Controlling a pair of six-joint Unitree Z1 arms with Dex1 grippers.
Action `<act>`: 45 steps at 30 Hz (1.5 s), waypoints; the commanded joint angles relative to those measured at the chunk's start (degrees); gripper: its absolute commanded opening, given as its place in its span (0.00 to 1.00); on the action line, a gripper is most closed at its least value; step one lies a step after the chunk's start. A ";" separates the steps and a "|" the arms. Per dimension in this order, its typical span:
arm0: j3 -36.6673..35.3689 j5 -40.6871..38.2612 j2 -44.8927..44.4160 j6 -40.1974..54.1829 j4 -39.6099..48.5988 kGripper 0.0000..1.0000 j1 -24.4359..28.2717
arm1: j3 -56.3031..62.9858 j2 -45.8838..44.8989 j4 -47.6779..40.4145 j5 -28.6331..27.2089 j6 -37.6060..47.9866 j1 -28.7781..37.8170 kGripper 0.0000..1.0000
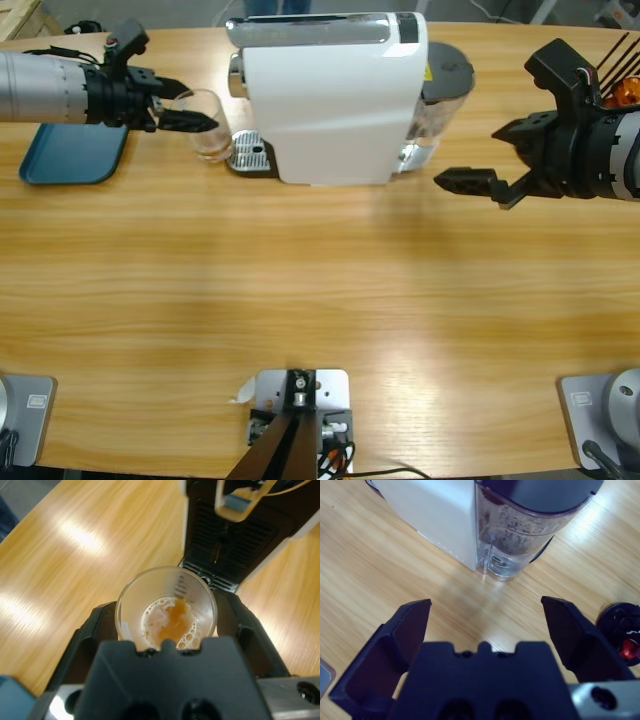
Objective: Pour coffee
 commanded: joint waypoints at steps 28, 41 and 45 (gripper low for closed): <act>2.75 16.78 2.07 -13.22 -0.12 0.18 22.36 | 4.03 5.52 -6.15 0.88 1.07 -0.17 1.00; 5.47 18.04 2.78 -13.69 -0.38 0.99 21.54 | 4.24 5.29 -5.99 1.06 1.07 -0.17 1.00; 6.55 19.03 -2.67 -13.74 -0.38 0.99 20.82 | 4.36 4.36 -5.76 1.01 1.07 -0.17 1.00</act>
